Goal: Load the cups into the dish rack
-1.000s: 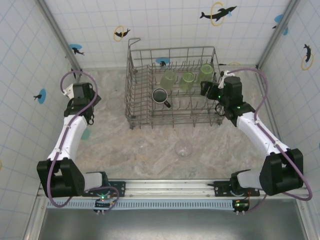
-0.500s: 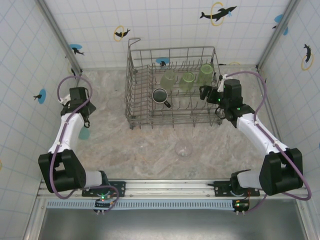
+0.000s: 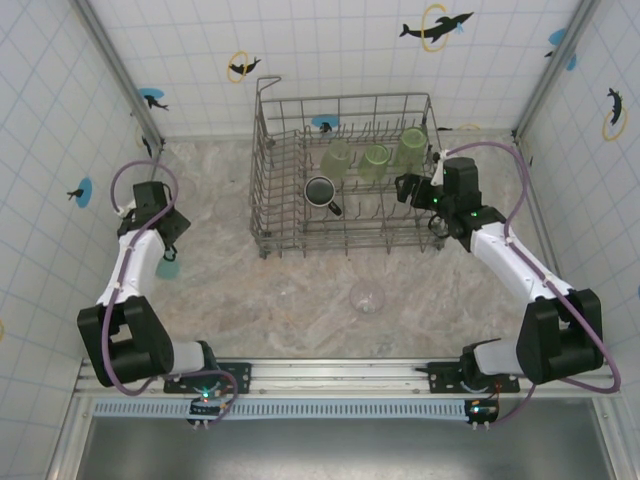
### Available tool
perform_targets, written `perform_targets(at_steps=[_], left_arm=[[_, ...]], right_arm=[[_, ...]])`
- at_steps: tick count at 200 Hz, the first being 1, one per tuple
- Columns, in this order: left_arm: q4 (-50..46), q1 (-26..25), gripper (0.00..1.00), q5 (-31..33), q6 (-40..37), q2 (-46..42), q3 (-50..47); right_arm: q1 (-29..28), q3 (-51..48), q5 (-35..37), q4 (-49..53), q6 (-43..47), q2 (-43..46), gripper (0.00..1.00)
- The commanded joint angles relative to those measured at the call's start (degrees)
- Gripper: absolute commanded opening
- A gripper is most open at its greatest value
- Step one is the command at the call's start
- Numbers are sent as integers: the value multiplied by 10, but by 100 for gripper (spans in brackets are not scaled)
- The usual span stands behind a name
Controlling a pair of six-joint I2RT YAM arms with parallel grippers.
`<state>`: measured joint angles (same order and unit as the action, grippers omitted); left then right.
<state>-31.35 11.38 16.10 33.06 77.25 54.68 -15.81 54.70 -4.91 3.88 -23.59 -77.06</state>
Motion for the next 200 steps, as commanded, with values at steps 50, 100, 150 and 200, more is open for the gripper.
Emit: perform_targets(at_steps=[50,100,150,200], left_arm=[[7,7,97,-29,-1,43,-6],[9,13,92,-45,-7,69,8],[17,17,80,-49,-26,88,8],[16,20,31,-42,-38,93,30]], right_arm=[[-6,35,9,27,10,2,100],[-6,22,16,26,11,13,100],[-6,26,20,32,14,21,100],[-3,19,22,34,15,31,100]])
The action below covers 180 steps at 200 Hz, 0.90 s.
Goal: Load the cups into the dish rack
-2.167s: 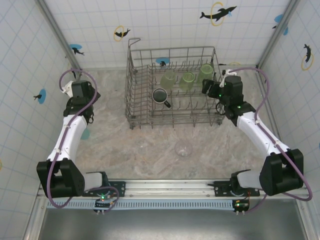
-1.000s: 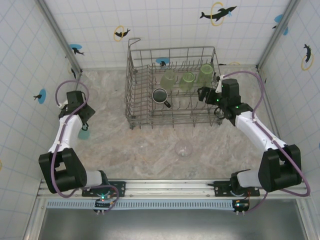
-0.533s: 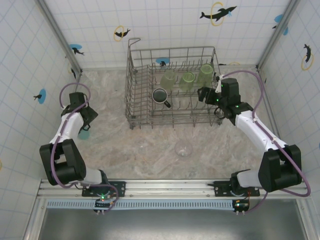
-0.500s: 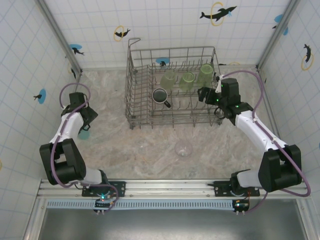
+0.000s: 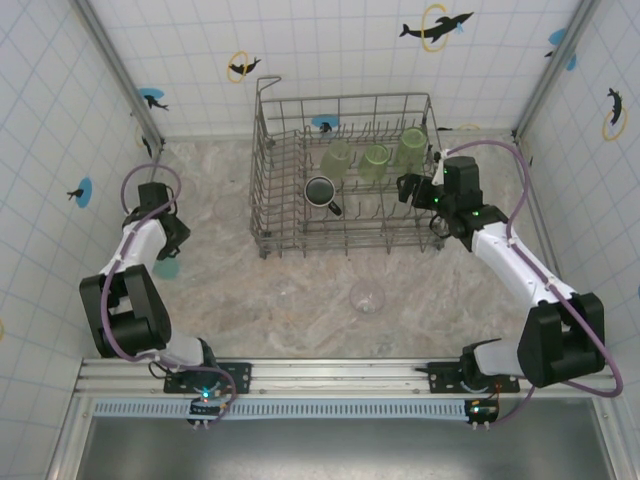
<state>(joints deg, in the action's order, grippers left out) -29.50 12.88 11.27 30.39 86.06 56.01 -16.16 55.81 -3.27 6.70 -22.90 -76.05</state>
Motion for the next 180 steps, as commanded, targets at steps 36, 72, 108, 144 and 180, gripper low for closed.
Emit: perform_targets(at_steps=[36,72,108,144,180], left_arm=[[-5,6,17,8,-14,3,11],[-9,6,0,3,-19,4,8],[-21,6,0,1,-33,-1,8],[-16,6,0,-8,-32,-39,-10],[4,6,0,-35,-38,-70,-24]], right_arm=[[8,18,17,22,17,29,100],[9,13,14,17,12,34,100],[9,11,12,18,12,33,100],[9,24,5,18,9,27,100],[8,21,1,10,-3,22,100]])
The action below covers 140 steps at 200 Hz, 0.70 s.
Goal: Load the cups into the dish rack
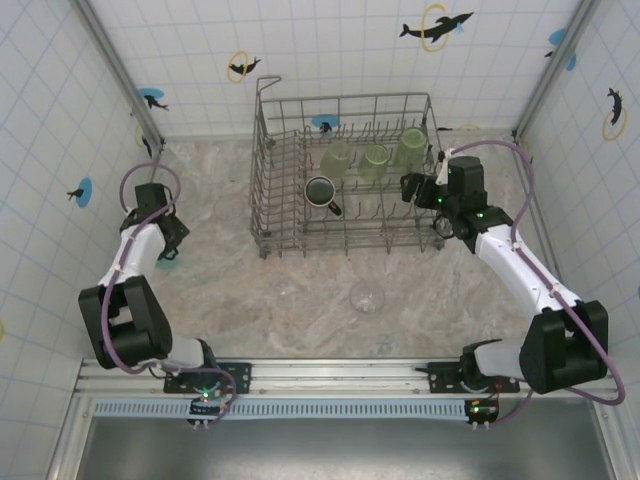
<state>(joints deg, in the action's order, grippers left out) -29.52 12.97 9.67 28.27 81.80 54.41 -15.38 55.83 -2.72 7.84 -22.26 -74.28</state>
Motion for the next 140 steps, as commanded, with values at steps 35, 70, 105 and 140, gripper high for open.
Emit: perform_targets(at_steps=[35,70,105,140], left_arm=[[18,5,0,-45,-6,-55,-12],[10,6,0,-71,-1,-76,9],[23,5,0,-126,-1,-94,10],[42,5,0,-209,6,-94,52]], right_arm=[[-4,31,-15,9,-11,-6,100],[-6,15,-13,-8,-16,-6,100],[-7,9,-15,-12,-17,-11,100],[-7,14,-22,-15,-18,-21,100]])
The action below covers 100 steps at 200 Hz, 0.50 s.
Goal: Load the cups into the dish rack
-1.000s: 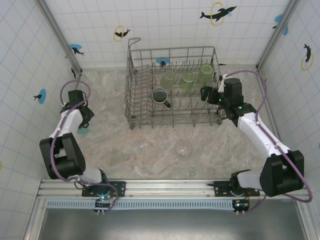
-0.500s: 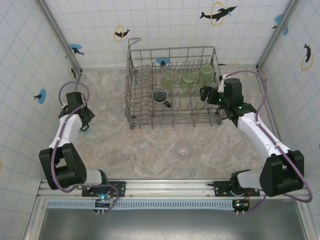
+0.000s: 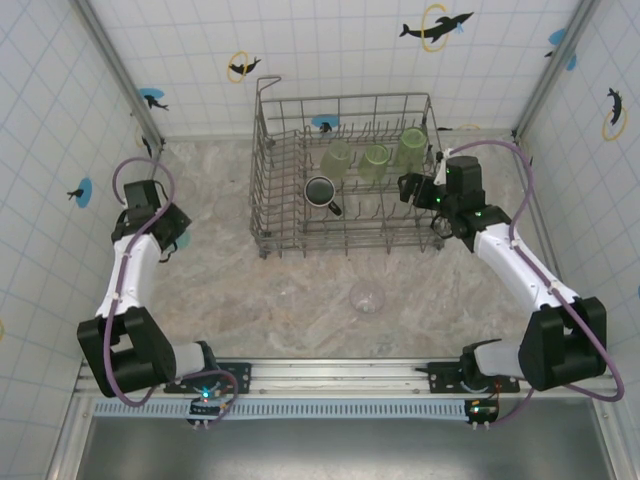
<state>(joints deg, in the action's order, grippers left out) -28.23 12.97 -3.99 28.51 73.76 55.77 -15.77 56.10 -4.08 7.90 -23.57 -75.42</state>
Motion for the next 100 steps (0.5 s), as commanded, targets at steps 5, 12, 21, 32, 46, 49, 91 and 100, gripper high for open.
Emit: perform_targets(at_steps=[5,12,21,32,46,49,91,100], left_arm=[[32,5,0,-81,6,-15,41],[37,5,0,-90,10,-20,43],[46,5,0,-103,14,-27,41],[65,5,0,-117,22,-39,32],[102,5,0,-137,38,-57,10],[110,5,0,-141,42,-60,7],[200,5,0,-240,93,-73,-29],[225,5,0,-259,106,-72,-34]], right_arm=[[-3,10,-8,-17,-6,-11,100],[-3,9,-10,-20,-8,-10,100],[-3,5,-13,-26,-10,-10,100],[-3,4,-15,-26,-10,-11,100],[-3,7,-16,-22,-8,-13,100],[-3,7,-15,-22,-8,-13,100],[-3,3,-22,-25,-11,-14,100],[-3,3,-23,-24,-12,-14,100]])
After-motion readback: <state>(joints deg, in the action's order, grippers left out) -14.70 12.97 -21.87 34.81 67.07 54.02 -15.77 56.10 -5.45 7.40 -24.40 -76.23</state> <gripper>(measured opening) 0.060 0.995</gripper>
